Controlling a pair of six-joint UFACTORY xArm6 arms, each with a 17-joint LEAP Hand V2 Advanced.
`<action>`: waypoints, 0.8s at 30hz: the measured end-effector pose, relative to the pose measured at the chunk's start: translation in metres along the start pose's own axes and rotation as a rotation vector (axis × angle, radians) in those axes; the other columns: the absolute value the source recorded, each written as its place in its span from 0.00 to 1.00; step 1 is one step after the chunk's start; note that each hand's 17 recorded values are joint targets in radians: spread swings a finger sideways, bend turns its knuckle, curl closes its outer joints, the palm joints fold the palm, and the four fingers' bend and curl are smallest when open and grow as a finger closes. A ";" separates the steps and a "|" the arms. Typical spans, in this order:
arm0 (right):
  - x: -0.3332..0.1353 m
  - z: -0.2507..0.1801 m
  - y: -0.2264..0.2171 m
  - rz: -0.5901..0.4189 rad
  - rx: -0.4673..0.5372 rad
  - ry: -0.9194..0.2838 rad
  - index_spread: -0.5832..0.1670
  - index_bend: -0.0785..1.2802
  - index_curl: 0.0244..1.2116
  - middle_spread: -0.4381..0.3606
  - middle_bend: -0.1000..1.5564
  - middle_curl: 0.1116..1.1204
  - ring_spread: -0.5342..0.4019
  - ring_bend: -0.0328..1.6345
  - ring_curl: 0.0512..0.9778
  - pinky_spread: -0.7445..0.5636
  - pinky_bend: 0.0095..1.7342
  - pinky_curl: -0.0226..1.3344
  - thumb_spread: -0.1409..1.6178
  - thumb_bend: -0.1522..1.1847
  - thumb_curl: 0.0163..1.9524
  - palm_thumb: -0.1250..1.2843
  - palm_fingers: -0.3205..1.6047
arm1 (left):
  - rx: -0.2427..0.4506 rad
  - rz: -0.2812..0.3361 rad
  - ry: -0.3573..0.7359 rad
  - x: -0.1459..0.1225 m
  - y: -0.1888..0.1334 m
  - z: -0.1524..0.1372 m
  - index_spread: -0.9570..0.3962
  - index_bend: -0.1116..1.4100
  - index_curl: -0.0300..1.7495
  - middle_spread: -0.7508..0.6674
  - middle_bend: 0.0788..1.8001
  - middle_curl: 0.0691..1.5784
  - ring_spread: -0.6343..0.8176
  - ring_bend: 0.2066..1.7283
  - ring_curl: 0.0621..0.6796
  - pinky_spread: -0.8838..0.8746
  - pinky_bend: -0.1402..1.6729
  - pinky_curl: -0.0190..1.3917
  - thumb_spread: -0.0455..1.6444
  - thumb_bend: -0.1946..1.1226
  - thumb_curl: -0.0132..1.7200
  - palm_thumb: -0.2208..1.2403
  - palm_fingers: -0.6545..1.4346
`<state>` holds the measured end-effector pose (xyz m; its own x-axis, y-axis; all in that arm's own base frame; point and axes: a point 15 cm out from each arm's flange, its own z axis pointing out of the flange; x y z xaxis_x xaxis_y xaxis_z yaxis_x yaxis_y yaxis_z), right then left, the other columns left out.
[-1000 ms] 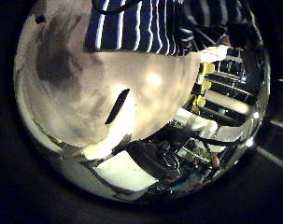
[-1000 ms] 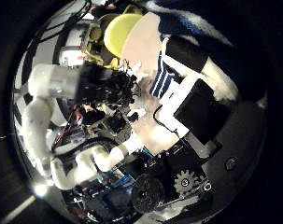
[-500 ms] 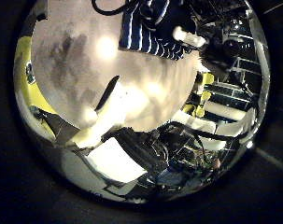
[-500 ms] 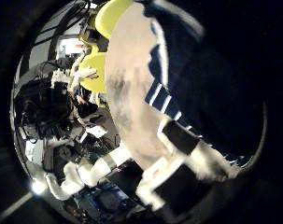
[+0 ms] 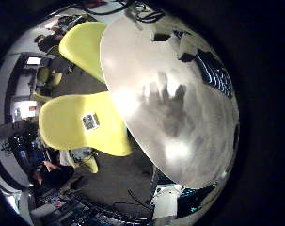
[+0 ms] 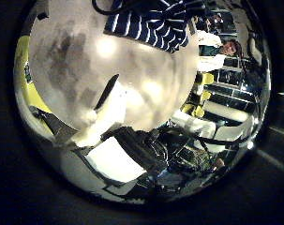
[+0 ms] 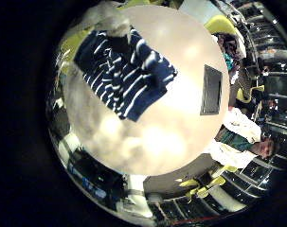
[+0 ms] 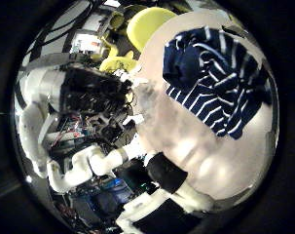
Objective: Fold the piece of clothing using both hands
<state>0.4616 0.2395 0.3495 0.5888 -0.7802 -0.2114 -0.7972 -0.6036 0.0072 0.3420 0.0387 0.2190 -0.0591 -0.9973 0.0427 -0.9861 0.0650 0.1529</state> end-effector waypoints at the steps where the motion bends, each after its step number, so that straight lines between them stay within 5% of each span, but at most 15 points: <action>1: 0.003 -0.002 0.004 0.002 -0.007 0.002 0.11 0.16 0.27 0.30 0.25 0.29 0.66 0.51 0.31 0.87 0.51 0.42 0.75 0.11 0.21 0.49 0.16 | 0.000 0.006 0.001 0.003 0.000 -0.001 0.65 0.20 0.27 0.57 0.06 0.19 0.50 0.29 0.22 0.58 0.24 0.28 0.75 0.13 0.19 0.43 0.47; 6: 0.024 -0.036 0.034 0.042 0.007 -0.002 0.12 0.17 0.24 0.31 0.24 0.27 0.69 0.49 0.28 0.90 0.49 0.39 0.76 0.11 0.21 0.52 0.17 | 0.009 0.008 -0.002 0.015 0.002 -0.012 0.65 0.20 0.27 0.57 0.06 0.19 0.50 0.30 0.22 0.58 0.25 0.28 0.75 0.14 0.19 0.43 0.47; 14: 0.042 -0.102 0.152 0.154 -0.039 -0.022 0.18 0.20 0.25 0.39 0.23 0.26 0.70 0.45 0.24 0.92 0.42 0.33 0.78 0.11 0.21 0.57 0.20 | 0.009 -0.008 -0.011 0.039 0.021 -0.030 0.65 0.20 0.27 0.57 0.06 0.19 0.50 0.30 0.22 0.57 0.25 0.27 0.76 0.14 0.19 0.43 0.47; 24: 0.030 -0.048 0.259 0.203 -0.044 -0.055 0.22 0.20 0.26 0.36 0.24 0.25 0.67 0.44 0.22 0.92 0.33 0.27 0.83 0.11 0.20 0.55 0.29 | -0.063 -0.033 -0.033 0.039 0.046 -0.045 0.63 0.20 0.27 0.56 0.06 0.20 0.48 0.30 0.21 0.56 0.24 0.27 0.75 0.13 0.19 0.42 0.48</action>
<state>0.2794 0.0515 0.3923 0.4076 -0.8771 -0.2541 -0.8914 -0.4426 0.0978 0.3017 0.0038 0.2726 -0.0323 -0.9995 0.0046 -0.9759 0.0326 0.2159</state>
